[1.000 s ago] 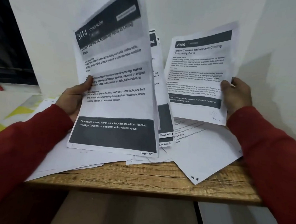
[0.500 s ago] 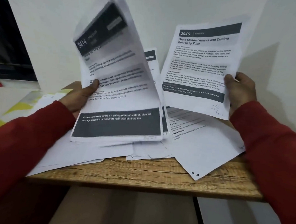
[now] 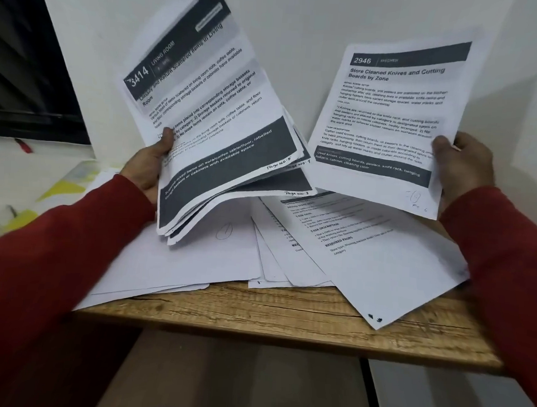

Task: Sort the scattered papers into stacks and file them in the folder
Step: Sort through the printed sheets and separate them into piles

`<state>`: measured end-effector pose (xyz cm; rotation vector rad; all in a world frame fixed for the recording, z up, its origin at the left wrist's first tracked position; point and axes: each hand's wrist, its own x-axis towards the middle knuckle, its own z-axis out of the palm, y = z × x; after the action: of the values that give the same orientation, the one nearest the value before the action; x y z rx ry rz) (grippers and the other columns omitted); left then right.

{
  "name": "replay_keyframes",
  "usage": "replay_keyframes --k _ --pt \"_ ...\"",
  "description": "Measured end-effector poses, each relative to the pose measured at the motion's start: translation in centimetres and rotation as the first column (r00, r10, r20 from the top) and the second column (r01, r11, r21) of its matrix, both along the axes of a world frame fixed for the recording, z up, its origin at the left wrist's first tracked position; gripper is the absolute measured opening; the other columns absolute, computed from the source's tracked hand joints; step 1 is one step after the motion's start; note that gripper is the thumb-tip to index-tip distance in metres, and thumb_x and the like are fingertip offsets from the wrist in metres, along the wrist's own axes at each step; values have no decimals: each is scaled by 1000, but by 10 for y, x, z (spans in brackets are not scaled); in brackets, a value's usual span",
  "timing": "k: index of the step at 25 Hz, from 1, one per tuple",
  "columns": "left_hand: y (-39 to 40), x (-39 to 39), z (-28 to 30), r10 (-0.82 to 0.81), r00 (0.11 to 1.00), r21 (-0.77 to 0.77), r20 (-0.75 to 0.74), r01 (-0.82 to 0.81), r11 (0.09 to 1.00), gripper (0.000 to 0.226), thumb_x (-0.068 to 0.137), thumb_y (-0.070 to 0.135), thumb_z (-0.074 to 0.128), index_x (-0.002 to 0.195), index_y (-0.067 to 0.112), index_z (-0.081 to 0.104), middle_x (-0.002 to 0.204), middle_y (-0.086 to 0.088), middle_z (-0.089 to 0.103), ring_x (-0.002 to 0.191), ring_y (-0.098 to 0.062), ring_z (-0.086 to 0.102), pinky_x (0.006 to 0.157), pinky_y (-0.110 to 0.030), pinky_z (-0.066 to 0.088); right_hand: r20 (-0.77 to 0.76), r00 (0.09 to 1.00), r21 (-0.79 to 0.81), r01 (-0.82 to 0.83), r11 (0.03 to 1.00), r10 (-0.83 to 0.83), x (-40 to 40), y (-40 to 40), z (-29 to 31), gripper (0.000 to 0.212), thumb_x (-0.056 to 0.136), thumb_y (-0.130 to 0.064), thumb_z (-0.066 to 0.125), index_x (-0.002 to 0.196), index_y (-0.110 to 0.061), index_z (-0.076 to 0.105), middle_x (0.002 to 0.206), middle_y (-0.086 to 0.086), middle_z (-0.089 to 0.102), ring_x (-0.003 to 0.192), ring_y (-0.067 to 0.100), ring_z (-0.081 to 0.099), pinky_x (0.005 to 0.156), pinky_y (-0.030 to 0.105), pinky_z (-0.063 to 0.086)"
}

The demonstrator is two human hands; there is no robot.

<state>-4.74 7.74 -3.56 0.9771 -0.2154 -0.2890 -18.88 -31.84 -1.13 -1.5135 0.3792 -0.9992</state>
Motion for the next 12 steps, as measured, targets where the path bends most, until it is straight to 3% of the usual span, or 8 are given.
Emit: replay_keyframes --k 1,3,5,7,9,12 --pt "1 0 0 -10 1000 5 10 10 1000 49 103 40 42 91 13 81 108 -9 75 93 -25 74 69 -43 62 -4 1000 10 -6 1000 6 -1 1 0 17 95 -15 52 90 -18 68 101 4 73 90 23 72 82 40 60" --pt "1 0 -1 -47 999 27 28 46 999 45 103 40 41 106 14 77 114 -9 73 100 -25 72 74 -43 61 -6 1000 21 -18 1000 18 -2 3 1 19 96 -14 52 86 -20 67 97 2 73 89 24 72 82 42 60" --pt "0 -1 -2 -108 993 38 42 106 994 44 103 41 43 131 13 62 127 -10 68 112 -25 68 84 -44 59 -13 998 5 -56 998 56 -4 5 2 17 98 -13 52 90 -20 66 93 -1 72 77 16 73 71 34 62" --pt "-1 2 -4 -132 990 45 55 130 990 49 102 41 45 143 13 51 137 -11 61 124 -26 60 96 -45 54 -70 988 9 -138 990 138 -5 9 0 13 100 -13 52 100 -17 65 90 0 70 64 9 71 55 27 59" --pt "0 5 -6 -137 988 78 73 131 988 55 99 41 51 145 12 48 142 -12 56 130 -28 55 102 -48 50 -133 954 73 -262 962 270 -2 13 -3 13 101 -11 51 106 -12 64 90 4 72 64 12 72 53 29 58" --pt "-2 5 -9 -117 986 153 117 98 983 54 96 39 58 141 10 52 138 -16 59 126 -33 58 94 -48 55 -131 898 169 -397 902 420 3 22 -7 16 102 -8 48 106 -12 64 90 5 76 75 20 74 60 34 60"
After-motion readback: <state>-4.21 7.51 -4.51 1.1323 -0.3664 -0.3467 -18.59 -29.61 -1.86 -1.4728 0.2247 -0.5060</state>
